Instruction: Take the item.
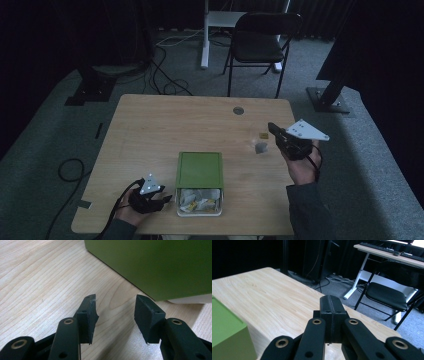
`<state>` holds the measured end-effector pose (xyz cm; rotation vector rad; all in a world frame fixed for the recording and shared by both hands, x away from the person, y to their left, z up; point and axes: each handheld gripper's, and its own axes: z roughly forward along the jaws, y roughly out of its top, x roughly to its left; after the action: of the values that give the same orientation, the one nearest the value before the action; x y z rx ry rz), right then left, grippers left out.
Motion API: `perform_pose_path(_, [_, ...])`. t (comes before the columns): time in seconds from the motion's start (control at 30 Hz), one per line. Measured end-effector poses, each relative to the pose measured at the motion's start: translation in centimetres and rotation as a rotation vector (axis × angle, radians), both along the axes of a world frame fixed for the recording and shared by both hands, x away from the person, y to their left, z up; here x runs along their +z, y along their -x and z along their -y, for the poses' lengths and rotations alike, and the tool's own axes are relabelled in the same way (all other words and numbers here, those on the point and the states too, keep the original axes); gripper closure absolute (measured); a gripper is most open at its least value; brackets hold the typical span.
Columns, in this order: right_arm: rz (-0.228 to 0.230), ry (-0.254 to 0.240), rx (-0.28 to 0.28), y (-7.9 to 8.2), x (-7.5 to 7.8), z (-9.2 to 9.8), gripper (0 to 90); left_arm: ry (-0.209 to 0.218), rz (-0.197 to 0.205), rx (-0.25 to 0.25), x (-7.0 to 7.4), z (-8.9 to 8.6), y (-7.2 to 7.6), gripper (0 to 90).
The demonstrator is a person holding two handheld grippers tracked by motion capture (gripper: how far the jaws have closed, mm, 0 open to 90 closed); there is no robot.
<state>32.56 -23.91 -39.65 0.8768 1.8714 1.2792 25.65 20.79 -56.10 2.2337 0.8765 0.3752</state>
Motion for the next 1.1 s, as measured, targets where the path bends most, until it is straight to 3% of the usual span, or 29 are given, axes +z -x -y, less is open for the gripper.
perform_pose_path(1.1, [0.009,-0.021,-0.051,-3.6,0.7,0.6,90.0,-0.004,-0.001,0.002,0.0,0.0,-0.1,53.6])
